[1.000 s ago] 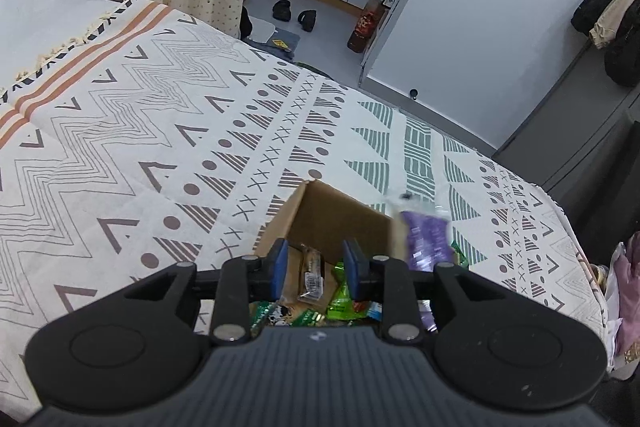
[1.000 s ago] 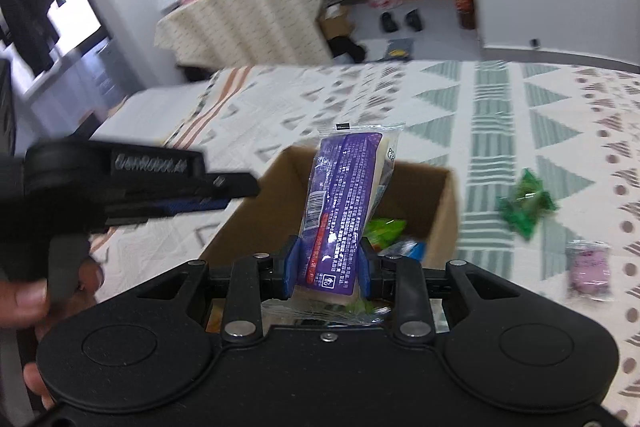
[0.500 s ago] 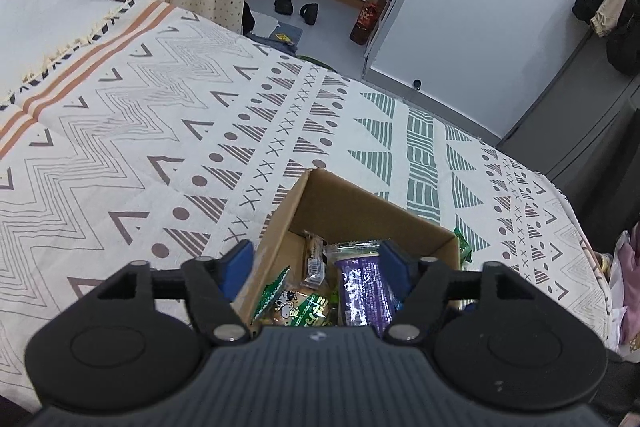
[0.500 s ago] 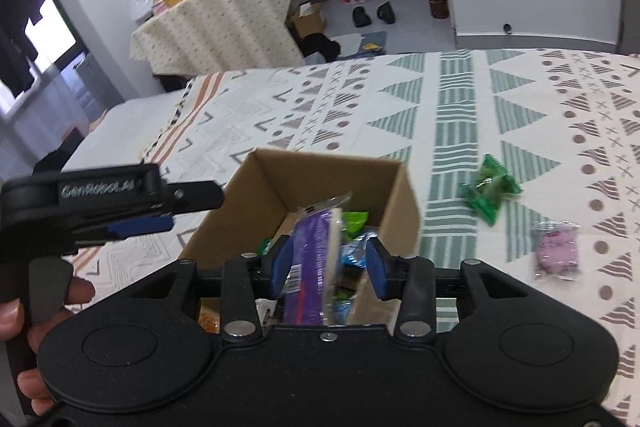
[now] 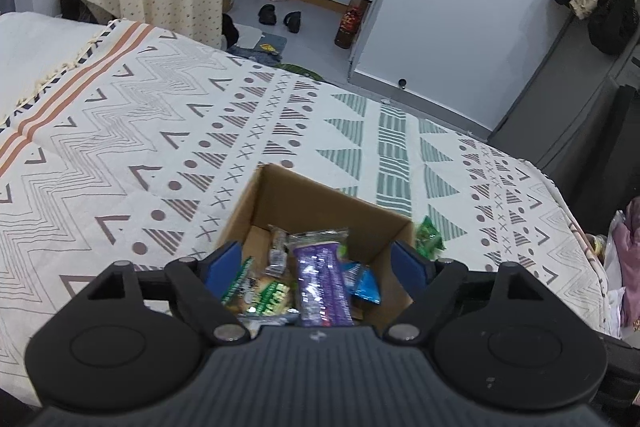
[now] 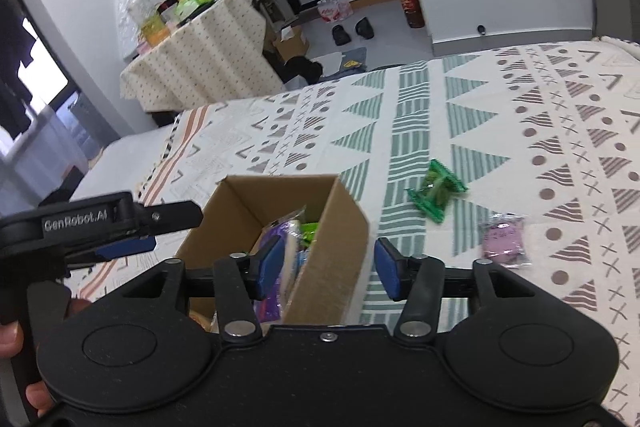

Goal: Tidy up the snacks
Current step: 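Grasp the green-wrapped candy with the left gripper while the right grasps the pink candy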

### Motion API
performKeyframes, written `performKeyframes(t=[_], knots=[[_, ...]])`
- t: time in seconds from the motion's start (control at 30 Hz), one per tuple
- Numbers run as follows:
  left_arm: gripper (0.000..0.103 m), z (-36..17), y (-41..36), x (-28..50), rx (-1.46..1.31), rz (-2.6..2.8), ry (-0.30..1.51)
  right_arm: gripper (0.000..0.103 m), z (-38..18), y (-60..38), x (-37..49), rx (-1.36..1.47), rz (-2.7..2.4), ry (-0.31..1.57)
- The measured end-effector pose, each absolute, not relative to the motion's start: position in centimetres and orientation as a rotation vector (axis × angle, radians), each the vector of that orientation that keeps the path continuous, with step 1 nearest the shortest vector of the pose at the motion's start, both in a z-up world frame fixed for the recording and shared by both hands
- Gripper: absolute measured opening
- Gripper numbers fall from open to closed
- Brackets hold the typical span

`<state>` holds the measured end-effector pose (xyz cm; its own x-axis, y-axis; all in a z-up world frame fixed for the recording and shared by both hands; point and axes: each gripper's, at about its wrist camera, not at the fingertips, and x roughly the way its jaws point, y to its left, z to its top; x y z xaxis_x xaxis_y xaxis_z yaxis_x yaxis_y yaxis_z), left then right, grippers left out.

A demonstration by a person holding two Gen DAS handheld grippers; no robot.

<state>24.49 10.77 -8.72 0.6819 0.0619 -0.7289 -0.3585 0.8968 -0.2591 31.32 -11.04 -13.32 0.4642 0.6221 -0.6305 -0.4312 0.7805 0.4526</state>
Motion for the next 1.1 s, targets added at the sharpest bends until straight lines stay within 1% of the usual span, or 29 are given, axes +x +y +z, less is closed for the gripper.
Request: performKeyframes(t=[0.13, 0.17, 0.2, 0.23, 0.27, 0.33, 0.4, 0.63, 0.97, 1.1], knots=[[0.081, -8.5, 9.0, 24.7, -0.387, 0.231, 0.787, 0.066, -13.6, -13.1, 31.6, 0.28, 0.629, 0.872], [0.081, -8.4, 8.6, 24.8, -0.379, 0.233, 0.784, 0.068, -13.7, -13.5, 31.8, 0.284, 0.623, 0.876], [0.081, -8.3, 8.1, 24.9, -0.366, 0.237, 0.778, 0.073, -13.8, -13.9, 31.8, 0.286, 0.621, 0.882], [0.083, -8.2, 7.5, 25.0, -0.351, 0.237, 0.771, 0.08, -13.9, -14.2, 31.9, 0.289, 0.62, 0.887], [0.084, -8.1, 7.0, 25.1, -0.335, 0.237, 0.769, 0.083, -14.0, -14.6, 32.0, 0.292, 0.618, 0.886], [0.089, -8.1, 6.1, 25.4, -0.323, 0.235, 0.767, 0.094, -14.1, -15.4, 32.2, 0.301, 0.61, 0.879], [0.092, -8.2, 5.4, 25.9, -0.321, 0.232, 0.769, 0.097, -14.4, -16.2, 32.5, 0.314, 0.602, 0.876], [0.095, -8.6, 3.1, 27.2, -0.318, 0.197, 0.798, 0.102, -16.4, -18.5, 33.8, 0.335, 0.537, 0.93], [0.095, -8.9, -0.5, 29.9, -0.228, 0.152, 0.804, 0.102, -17.5, -20.2, 34.8, 0.368, 0.53, 0.924], [0.093, -9.1, -1.6, 30.9, -0.201, 0.121, 0.79, 0.098, -18.3, -20.4, 35.6, 0.376, 0.527, 0.936]])
